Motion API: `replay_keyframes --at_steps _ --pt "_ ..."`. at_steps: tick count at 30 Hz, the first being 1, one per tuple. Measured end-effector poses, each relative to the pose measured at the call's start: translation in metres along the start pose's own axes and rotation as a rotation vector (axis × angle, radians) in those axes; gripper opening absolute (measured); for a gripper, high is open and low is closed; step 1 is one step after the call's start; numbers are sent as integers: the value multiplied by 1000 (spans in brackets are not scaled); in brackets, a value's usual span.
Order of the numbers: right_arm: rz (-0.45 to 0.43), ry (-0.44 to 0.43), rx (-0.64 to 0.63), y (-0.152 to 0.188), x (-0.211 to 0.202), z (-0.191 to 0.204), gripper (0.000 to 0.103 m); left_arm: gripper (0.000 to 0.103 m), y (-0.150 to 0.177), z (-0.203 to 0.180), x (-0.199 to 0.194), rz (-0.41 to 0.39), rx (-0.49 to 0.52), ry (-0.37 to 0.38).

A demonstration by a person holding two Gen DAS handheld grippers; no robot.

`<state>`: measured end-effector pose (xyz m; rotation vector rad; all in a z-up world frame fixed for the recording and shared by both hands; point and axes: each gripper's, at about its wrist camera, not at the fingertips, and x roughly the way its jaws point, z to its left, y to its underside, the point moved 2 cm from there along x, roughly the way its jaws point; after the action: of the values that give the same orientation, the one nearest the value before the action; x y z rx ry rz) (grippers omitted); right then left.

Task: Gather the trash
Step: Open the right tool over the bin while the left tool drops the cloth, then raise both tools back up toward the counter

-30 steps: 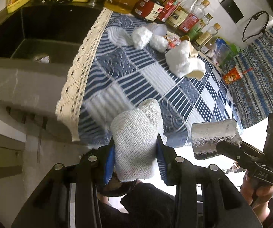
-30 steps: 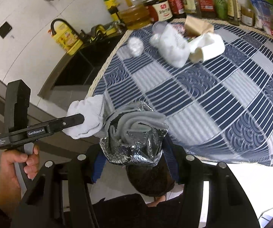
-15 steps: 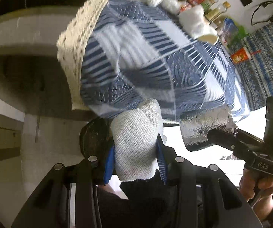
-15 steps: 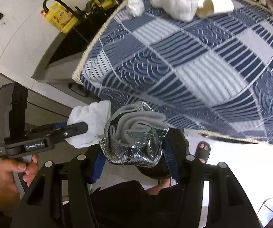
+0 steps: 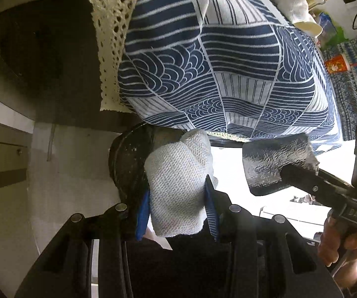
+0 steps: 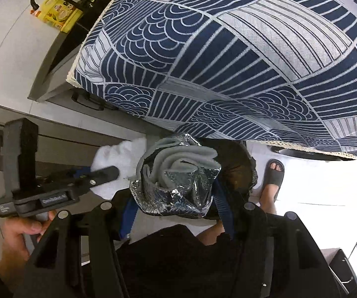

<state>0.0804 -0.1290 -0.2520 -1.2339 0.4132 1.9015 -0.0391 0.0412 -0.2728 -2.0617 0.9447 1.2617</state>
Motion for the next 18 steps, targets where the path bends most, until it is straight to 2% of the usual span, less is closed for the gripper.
replay_keyframes --at_steps 4,6,9,15,18 --pt "2 -22 8 -3 1 0 59 40 -2 1 4 13 -6 -2" --pt "3 -23 19 -4 1 -1 70 51 -3 -1 8 38 -1 -12" --pt "-4 0 20 -6 -2 -2 71 59 -5 -2 8 41 -6 -9" --pt "-16 3 44 -7 -7 -8 80 59 -8 0 7 44 -18 -14" --pt "-20 8 55 -7 -10 -11 80 59 -9 0 5 41 -19 -13"
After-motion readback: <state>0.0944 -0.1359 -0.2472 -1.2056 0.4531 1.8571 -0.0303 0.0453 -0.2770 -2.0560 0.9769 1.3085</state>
